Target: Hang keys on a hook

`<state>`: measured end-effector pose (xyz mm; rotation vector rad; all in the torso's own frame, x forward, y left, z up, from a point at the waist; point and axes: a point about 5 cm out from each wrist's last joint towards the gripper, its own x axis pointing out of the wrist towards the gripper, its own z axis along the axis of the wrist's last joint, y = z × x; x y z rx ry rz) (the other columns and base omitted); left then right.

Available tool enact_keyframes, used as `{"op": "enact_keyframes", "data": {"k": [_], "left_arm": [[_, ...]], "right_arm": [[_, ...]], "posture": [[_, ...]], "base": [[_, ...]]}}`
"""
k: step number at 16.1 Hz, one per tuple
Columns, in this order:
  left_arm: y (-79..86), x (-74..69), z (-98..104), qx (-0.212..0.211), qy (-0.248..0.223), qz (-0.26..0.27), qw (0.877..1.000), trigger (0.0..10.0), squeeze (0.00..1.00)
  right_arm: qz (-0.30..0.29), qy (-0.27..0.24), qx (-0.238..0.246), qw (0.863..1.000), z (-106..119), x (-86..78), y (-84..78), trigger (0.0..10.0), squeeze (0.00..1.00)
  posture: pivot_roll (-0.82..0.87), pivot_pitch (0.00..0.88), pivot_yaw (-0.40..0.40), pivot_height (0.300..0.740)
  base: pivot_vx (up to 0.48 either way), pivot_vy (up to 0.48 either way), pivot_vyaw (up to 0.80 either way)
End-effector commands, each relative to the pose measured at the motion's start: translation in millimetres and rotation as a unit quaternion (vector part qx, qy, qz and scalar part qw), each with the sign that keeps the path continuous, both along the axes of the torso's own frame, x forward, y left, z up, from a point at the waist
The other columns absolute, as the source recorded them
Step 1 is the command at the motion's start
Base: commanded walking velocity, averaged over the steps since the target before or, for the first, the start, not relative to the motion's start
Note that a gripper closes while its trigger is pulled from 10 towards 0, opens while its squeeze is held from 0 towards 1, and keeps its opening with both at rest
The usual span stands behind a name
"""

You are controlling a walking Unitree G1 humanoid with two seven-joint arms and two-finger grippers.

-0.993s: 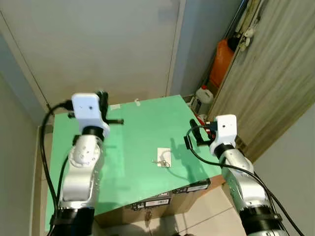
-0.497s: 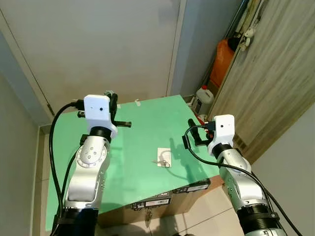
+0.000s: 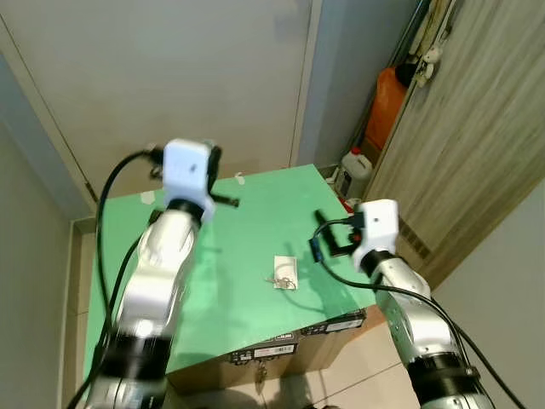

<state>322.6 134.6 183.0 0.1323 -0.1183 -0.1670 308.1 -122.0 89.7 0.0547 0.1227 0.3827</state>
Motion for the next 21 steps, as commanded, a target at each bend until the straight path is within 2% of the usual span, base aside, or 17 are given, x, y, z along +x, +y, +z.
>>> {"op": "enact_keyframes", "data": {"k": [1, 3, 5, 8, 10, 11, 14, 18, 21], "left_arm": [[-5.2, 2.1, -1, 0.007, 0.014, -0.015, 1.000, 0.0, 0.00], [-7.8, 11.6, 7, 0.019, 0.028, -0.035, 0.999, 0.0, 0.00], [-5.1, 20.3, 13, -0.003, 0.050, -0.061, 0.997, 0.0, 0.00], [0.7, 24.8, 25, -0.003, 0.041, -0.080, 0.996, 0.0, 0.00], [-5.6, 21.8, 30, -0.013, 0.036, -0.142, 0.989, 0.0, 0.00], [-5.3, 22.2, 31, -0.010, 0.037, -0.155, 0.987, 0.0, 0.00], [4.4, 25.8, 43, 0.008, 0.044, -0.192, 0.980, 0.0, 0.00], [10.6, 26.0, 60, 0.007, 0.058, -0.287, 0.956, 0.0, 0.00], [10.4, 23.7, 67, 0.008, 0.056, -0.327, 0.943, 0.0, 0.00]], "right_arm": [[0.016, -0.009, 0.001, 1.000, 9, 4.8, 1.2, 10.0, 0.00], [0.045, -0.021, 0.002, 0.999, 25, 12.8, -2.5, 10.0, 0.00], [0.083, -0.029, 0.003, 0.996, 34, 13.9, -1.6, 10.0, 0.00], [0.065, -0.029, 0.007, 0.997, 36, 18.3, -6.9, 10.0, 0.00], [0.063, -0.021, 0.025, 0.997, 36, 18.2, -5.5, 10.0, 0.00], [0.065, -0.021, 0.026, 0.997, 36, 17.7, -4.3, 10.0, 0.00], [0.072, -0.018, 0.027, 0.997, 33, 15.7, 0.0, 10.0, 0.00], [0.087, -0.016, 0.038, 0.995, 36, 16.2, 3.8, 10.0, 0.00], [0.108, -0.016, 0.043, 0.993, 41, 15.7, 7.7, 10.0, 0.00]], "posture": [[0.01, 0.000, -0.001, 0.740], [0.00, 0.000, 0.002, 0.740], [0.00, 0.000, 0.007, 0.740], [0.00, 0.000, 0.014, 0.740], [0.00, 0.000, 0.016, 0.740], [0.00, 0.000, 0.018, 0.740], [0.01, 0.000, 0.024, 0.740], [0.01, 0.000, 0.037, 0.740], [0.01, 0.000, 0.039, 0.740]], "base": [[0.000, 0.000, 0.00], [0.000, 0.000, 0.00], [0.000, 0.000, 0.00], [0.000, 0.000, 0.00], [0.000, 0.000, 0.00], [0.000, 0.000, 0.00], [0.000, 0.000, 0.00], [0.000, 0.000, 0.00], [0.000, 0.000, 0.00]]}}
